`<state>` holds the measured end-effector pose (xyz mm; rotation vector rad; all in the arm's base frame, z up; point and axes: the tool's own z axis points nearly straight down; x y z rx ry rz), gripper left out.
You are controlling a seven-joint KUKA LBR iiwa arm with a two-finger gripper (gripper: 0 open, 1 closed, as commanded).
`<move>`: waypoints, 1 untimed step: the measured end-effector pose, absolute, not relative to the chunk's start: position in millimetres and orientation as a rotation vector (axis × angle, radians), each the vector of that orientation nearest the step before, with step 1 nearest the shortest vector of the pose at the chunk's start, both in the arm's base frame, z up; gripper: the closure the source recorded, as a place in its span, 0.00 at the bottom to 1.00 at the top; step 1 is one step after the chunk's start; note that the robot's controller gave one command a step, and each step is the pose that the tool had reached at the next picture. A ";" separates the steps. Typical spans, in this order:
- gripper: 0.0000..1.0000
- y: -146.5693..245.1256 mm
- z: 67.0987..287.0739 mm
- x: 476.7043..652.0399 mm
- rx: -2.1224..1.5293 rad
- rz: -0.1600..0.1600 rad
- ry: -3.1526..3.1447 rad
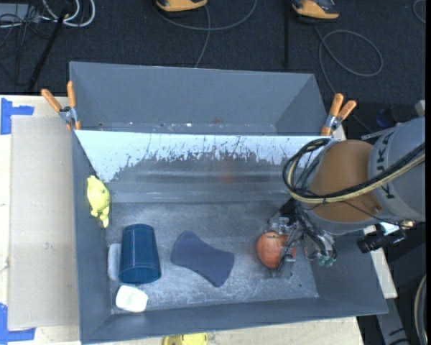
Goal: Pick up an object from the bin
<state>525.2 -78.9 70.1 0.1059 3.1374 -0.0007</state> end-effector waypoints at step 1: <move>1.00 -98.2 241.2 519.9 0.063 -0.002 3.134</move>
Offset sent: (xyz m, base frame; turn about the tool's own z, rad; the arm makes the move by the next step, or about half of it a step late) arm 0.0000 0.0000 0.0000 0.0000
